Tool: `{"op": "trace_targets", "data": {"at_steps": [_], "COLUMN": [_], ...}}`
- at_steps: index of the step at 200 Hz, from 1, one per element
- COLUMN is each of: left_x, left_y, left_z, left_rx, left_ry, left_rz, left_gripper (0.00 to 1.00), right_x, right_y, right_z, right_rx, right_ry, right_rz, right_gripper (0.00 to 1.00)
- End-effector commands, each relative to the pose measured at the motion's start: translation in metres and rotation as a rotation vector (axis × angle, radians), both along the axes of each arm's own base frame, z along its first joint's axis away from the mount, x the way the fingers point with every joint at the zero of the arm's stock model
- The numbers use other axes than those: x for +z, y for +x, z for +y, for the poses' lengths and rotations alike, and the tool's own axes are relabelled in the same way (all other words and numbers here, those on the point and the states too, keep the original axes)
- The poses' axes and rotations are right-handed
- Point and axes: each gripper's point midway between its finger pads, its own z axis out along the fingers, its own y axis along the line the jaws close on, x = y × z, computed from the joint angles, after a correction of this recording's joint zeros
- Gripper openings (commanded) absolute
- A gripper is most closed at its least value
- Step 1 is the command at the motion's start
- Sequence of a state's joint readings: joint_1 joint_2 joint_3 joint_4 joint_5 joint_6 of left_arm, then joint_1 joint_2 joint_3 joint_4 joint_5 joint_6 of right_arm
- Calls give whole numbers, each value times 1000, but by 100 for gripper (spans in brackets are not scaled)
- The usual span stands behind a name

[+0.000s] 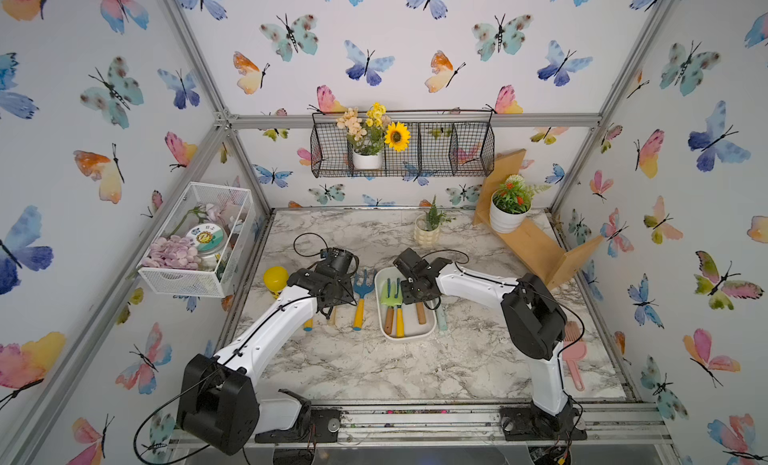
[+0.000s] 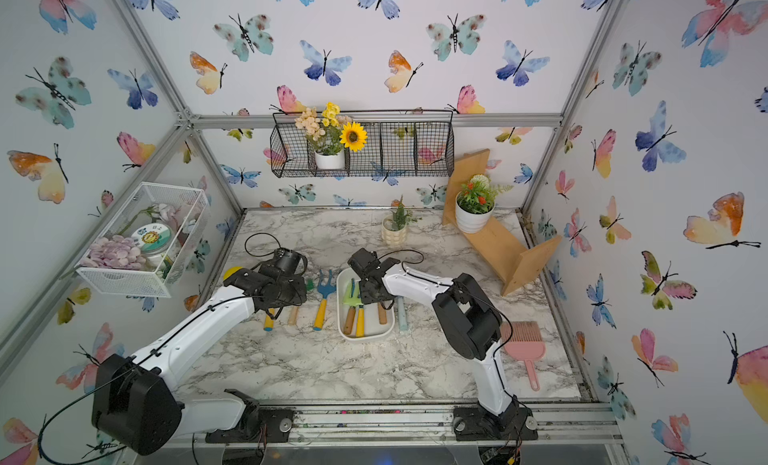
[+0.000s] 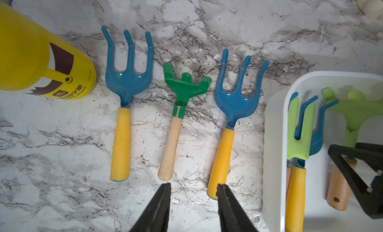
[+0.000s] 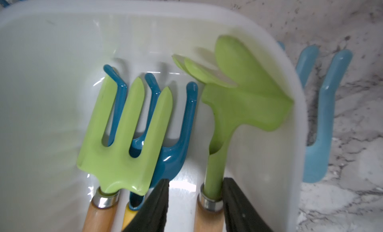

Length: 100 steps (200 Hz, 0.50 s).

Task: Take the hand rake out of the storage box
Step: Pick up the rake from the storage box.

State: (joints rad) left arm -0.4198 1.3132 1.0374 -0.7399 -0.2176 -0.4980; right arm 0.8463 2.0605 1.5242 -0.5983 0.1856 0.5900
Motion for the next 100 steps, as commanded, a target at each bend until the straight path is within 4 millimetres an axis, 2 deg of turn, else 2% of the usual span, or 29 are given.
{"op": "trace_targets", "data": {"at_steps": [1,25,56,69,100], "left_x": [7,11,13,14,12], "left_y": [6,9,10,10,8], "left_z": [-5,-7,-6,-5,-2], "left_rx": [-30,-35,-36,-32,-28], "left_ry": [-15,-20,-21,-23,-25], "left_rz": [-7,-14,-21,-25,-23], "left_gripper": [42,42,42,42,42], "right_x": [-9,-15,-19,-18,-11], "right_y": [-3,-3,-3,-2,-1], "right_z": [-13,-10,-7,-6,-4], "right_rx": [-52,-58,-65,-65,-65], "right_ry": [-79,-77,-64,-57,-40], "right_rz": [15,28,33,32,20], "right_gripper": [48,44,34,30,26]}}
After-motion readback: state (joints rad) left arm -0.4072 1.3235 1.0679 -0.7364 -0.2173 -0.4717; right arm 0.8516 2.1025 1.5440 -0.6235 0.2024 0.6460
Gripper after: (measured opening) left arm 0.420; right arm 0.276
